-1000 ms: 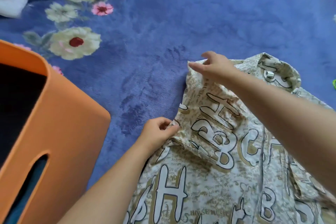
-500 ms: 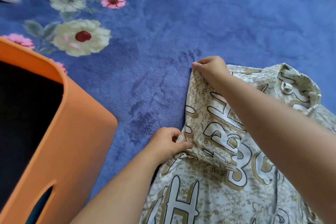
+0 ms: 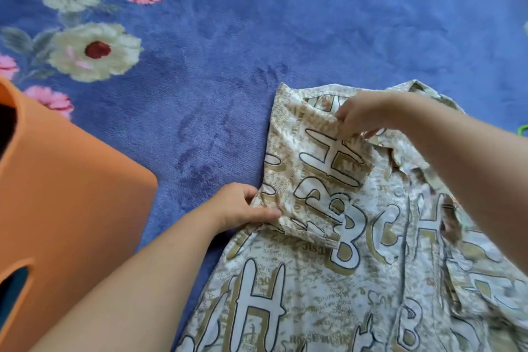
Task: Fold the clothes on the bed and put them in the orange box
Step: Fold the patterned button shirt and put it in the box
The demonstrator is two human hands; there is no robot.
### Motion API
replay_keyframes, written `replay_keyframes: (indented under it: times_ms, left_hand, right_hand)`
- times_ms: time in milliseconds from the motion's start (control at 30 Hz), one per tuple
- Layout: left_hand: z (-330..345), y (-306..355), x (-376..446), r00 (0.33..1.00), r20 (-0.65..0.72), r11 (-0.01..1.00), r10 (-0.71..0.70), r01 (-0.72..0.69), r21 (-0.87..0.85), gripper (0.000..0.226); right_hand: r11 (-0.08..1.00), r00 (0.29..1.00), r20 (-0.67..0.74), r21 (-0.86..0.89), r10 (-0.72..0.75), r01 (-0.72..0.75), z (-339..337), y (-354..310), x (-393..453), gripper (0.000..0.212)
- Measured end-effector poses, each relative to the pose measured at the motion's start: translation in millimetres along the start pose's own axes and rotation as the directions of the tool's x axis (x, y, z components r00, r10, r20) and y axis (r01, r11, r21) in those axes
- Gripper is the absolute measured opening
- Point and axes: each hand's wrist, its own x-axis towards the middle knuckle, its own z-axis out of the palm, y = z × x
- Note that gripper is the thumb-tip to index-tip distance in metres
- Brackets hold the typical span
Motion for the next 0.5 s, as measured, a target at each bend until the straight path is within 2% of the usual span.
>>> replay_keyframes:
  times_ms: [67,133,267,300,367,467,500]
  left_hand:
    - [1,3,-1,1.0,0.028,1.0,-0.006,0.006,-0.01,0.023]
    - [4,2,0,1.0,-0.01,1.0,-0.007,0.007,-0.014,0.02]
    - [10,-1,2,0.995,-0.101,0.999,-0.016,0.021,0.041,0.02]
    - [10,0,2,0.994,-0.109,0.998,-0.018,0.024,0.053,0.02]
    - [10,0,2,0.993,-0.113,0.996,-0.027,0.036,0.078,0.021]
    - [10,3,1,0.992,-0.118,0.994,-0.034,0.047,0.103,0.02]
    - [11,3,1,0.992,-0.124,0.992,-0.032,0.047,0.117,0.019]
  right_hand:
    - [1.0,0.991,-0.13,-0.015,-0.004,0.002,2,4,0,0.016]
    - [1.0,0.95,-0.313,0.009,-0.019,0.023,10,8,9,0.016]
    - [0.994,0.794,-0.607,-0.1,-0.035,-0.033,54,13,13,0.028]
    - [0.992,0.763,-0.646,-0.115,-0.039,-0.047,64,14,10,0.035]
    - [0.982,0.749,-0.659,-0.177,-0.069,-0.065,82,15,0,0.053]
    - [0.922,0.696,-0.666,-0.387,-0.268,-0.015,112,17,-8,0.056]
    - [0.911,0.708,-0.649,-0.411,-0.278,-0.019,119,21,-9,0.06]
